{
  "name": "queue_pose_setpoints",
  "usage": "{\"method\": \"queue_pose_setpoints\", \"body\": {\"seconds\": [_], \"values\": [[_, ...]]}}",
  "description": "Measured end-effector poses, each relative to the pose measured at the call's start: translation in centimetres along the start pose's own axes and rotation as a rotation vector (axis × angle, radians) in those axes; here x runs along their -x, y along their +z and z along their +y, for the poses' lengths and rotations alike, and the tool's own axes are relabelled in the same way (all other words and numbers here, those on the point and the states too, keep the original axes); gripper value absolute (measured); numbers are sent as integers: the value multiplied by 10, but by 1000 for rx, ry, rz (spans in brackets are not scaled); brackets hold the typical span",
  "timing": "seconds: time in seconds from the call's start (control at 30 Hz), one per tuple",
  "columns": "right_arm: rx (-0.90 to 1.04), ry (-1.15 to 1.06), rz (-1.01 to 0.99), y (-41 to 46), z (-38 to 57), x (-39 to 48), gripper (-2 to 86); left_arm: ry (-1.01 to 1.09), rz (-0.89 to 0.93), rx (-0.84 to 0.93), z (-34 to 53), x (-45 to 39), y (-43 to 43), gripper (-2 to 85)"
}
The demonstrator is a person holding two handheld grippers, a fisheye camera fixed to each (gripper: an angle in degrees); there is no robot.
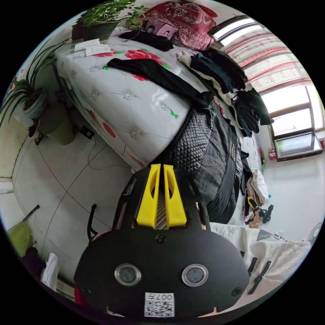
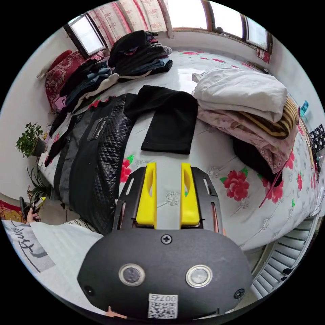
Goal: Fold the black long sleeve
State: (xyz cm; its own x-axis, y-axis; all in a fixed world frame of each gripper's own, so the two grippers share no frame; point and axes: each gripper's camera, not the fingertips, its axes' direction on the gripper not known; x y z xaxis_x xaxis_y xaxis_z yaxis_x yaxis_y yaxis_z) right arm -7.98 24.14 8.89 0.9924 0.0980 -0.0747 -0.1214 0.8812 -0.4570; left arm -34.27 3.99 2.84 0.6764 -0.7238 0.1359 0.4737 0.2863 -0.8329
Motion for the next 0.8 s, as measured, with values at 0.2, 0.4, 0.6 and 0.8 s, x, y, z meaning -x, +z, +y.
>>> {"method": "queue_pose_setpoints", "body": {"seconds": [0.2, 0.4, 0.6, 0.8], "values": [[93, 104, 70, 67, -61, -16, 67, -69, 58, -88, -12, 14, -59, 25], [126, 22, 145, 52, -68, -7, 27, -153, 75, -157, -55, 67, -86, 40], [96, 169, 369, -33, -25, -51, 31, -280, 161, -236, -152, 128, -84, 63], [-29, 286, 303, -70, 26, -4, 40, -345, 208, -293, -274, 177, -70, 86]]}}
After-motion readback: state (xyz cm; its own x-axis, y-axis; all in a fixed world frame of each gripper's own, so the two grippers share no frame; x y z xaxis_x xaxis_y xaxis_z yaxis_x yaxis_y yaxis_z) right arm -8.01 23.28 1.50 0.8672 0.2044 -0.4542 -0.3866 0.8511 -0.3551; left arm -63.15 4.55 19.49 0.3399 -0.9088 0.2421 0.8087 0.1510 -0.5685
